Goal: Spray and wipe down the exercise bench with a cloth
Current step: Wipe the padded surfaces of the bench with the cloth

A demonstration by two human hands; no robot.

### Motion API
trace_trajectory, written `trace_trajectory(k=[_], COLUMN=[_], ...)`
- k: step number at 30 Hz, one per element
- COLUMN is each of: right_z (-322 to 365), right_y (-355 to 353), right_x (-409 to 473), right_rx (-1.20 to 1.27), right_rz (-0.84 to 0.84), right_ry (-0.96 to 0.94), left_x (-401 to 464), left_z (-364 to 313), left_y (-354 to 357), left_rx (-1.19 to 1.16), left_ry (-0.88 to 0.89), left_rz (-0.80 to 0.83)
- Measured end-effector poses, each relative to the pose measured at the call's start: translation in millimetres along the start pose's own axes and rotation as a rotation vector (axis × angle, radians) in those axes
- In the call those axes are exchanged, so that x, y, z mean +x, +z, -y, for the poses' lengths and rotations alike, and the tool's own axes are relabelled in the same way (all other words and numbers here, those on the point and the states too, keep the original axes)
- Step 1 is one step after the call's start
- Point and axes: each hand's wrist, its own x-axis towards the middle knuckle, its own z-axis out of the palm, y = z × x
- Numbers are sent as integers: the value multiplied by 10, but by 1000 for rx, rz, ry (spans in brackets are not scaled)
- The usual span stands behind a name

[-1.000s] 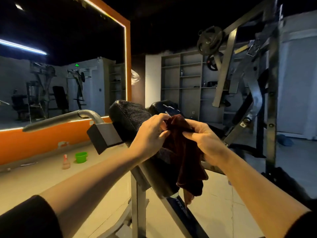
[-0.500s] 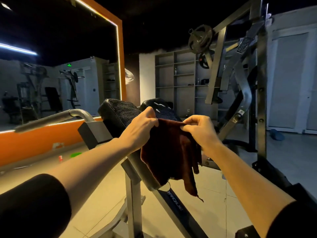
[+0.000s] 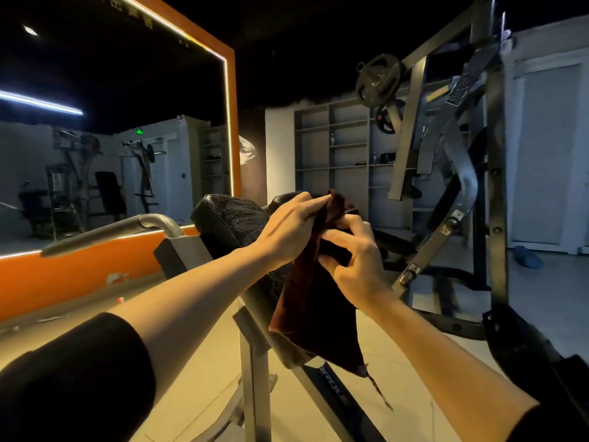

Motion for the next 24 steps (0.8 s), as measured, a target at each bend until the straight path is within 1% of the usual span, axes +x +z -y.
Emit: trace_trajectory(k=[1,2,4,5,6,7,8,10,11,12,13,14,15,17,19,21,22,23,24], right_z=[-48,-93,-205,-250,-289,-319,-316,-266,-241,-224,-214,-204,-197,-205,-236,-217,-223,-230,-243], right_y=[-44,-71,-40,-1,55,123,198,404,527,643,735,805,850,918,946,952,957,957,945], right_x=[14,11,-45,-88,-127,-165,-198,-262,-288,-300,-299,-288,-262,-213,-185,-185,-195,-207,-221], right_rx=[-102,-179,-249,-257,-256,-252,-244,-225,-204,-170,-117,-48,28,122,135,112,132,160,221], right_rz=[-52,-67,-21,19,55,94,149,345,459,547,579,538,448,278,159,60,41,63,127], right_ry=[-48,-89,-148,-155,-149,-135,-120,-72,-33,12,49,60,66,100,155,173,180,198,210], left_x=[38,60,57,45,37,28,15,-55,-114,-185,-273,-365,-459,-621,-727,-757,-753,-739,-726], left_z=[-34,-53,-87,-96,-88,-79,-62,22,99,197,300,422,531,722,820,856,862,864,873], left_y=[58,112,182,192,187,157,113,-12,-78,-147,-226,-291,-348,-422,-429,-421,-421,-429,-440], left_rx=[-126,-245,-464,-501,-451,-305,-67,473,625,692,700,673,647,636,638,637,630,619,611], left_ry=[-22,-40,-94,-111,-122,-119,-106,-75,-71,-60,-40,0,47,107,134,144,142,135,132], left_rz=[15,25,48,55,46,33,25,13,-11,-44,-78,-101,-110,-73,-21,-18,-25,-26,-29])
